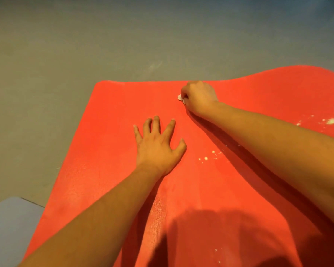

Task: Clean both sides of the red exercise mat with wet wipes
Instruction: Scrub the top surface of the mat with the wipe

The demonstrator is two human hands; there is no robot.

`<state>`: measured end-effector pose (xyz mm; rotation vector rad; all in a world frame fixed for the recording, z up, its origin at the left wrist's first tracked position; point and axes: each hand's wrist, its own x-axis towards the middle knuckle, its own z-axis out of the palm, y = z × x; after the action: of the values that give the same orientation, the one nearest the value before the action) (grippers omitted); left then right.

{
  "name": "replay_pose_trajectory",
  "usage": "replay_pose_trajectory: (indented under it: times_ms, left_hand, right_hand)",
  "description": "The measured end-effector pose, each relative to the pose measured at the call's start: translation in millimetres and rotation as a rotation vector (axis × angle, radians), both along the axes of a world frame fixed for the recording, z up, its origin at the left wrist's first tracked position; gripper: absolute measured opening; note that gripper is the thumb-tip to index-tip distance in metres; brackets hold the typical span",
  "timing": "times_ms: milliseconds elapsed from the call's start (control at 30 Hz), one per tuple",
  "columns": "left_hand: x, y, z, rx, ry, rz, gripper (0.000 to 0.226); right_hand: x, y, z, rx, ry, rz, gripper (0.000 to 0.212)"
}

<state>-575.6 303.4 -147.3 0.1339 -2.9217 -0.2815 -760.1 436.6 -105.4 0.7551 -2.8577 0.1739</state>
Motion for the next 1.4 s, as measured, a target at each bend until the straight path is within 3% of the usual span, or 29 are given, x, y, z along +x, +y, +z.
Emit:
replay_pose_trajectory:
  times_ms: [267, 533, 733, 1067, 1400]
  left_hand:
    - [-1, 0, -2, 0.028, 0.014, 0.005, 0.068]
    - [1, -2, 2, 0.101, 0.100, -0.015, 0.048]
    - [4, -2, 4, 0.112, 0.145, -0.068, 0.030]
    - [3, -5, 1, 0.095, 0.171, -0.094, 0.026]
    - [8, -5, 8, 0.071, 0.087, -0.126, 0.037]
  right_hand:
    - [-20, -19, 12, 0.033, -0.063, -0.101, 0.023]
    - [97, 19, 10, -0.082, -0.087, -0.025, 0.014]
    - [170, 45, 10, -0.049, -0.097, 0.073, 0.012]
    - [119, 23, 14, 0.027, -0.106, -0.019, 0.019]
    - [244, 55, 10, -0.062, -0.145, -0.004, 0.017]
